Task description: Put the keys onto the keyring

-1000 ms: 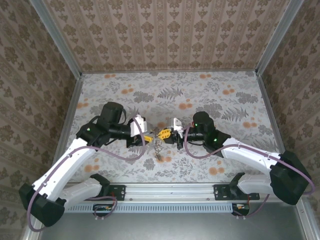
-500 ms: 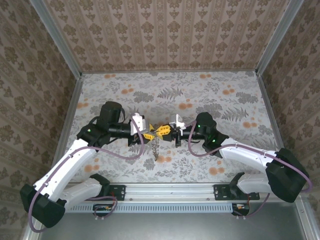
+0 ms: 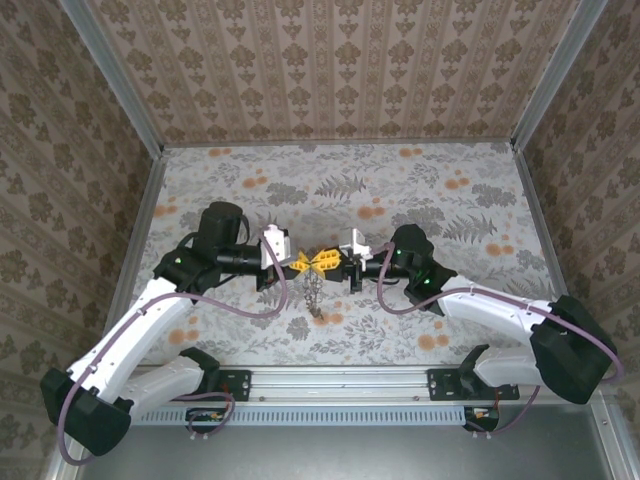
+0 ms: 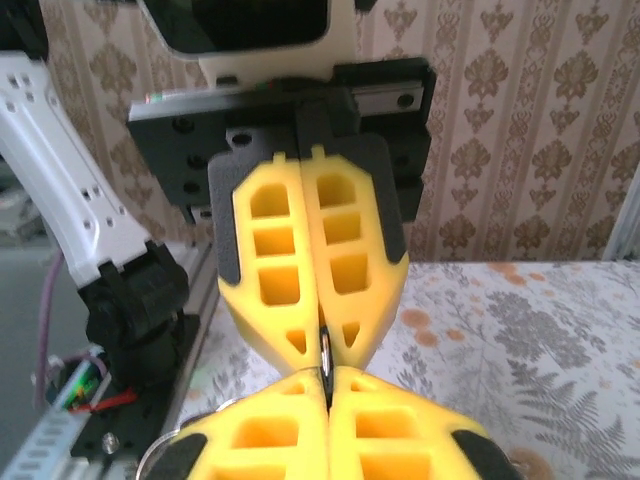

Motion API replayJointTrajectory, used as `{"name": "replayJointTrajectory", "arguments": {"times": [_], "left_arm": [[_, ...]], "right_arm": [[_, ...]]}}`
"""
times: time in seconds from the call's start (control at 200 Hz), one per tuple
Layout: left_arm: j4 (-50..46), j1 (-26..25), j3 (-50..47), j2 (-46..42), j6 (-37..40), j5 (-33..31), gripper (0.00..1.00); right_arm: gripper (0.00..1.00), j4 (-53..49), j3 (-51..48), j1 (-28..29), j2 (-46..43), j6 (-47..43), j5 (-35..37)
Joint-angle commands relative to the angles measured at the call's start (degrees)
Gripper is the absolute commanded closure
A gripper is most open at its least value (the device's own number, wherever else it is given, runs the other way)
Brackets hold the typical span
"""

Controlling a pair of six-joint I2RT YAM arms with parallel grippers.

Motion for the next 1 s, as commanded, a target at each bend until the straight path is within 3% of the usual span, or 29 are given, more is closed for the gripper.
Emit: {"name": "replayJointTrajectory", "arguments": {"times": [0.0, 0.04, 0.15, 0.395, 0.64, 0.775, 0.995], "left_arm": [[-1.7, -0.3, 0.9, -1.4, 3.4, -3.8, 1.00], [-2.0, -0.8, 1.0, -1.9, 4.5, -5.5, 1.00], [-2.5, -2.7, 1.2, -2.9, 8.3, -8.9, 1.00], [-3.6, -5.5, 2.0, -0.9, 13.4, -9.8, 1.00], [-3.6, -7.7, 2.8, 0.9, 14.2, -13.7, 1.00], [-1.0, -7.7, 2.3, 1.0, 13.2, -13.3, 1.00], [-1.1, -7.7, 2.3, 1.1, 12.5, -11.7, 1.00]], "right_arm": [[0.79, -14.2, 2.0, 0.0, -3.7, -11.8, -1.2], [0.73, -18.3, 2.2, 0.0, -5.0, -15.2, -0.7], [0.71, -25.8, 3.1, 0.1, -7.5, -20.8, 1.2], [0.64, -23.8, 3.6, 0.7, -7.5, -21.4, 5.7], [0.65, -23.1, 4.1, 2.0, -7.0, -22.9, 7.7], [0.73, -26.1, 4.3, 3.6, -6.9, -25.4, 8.5], [0.75, -26.2, 3.7, 4.4, -6.7, -25.5, 12.0]]}}
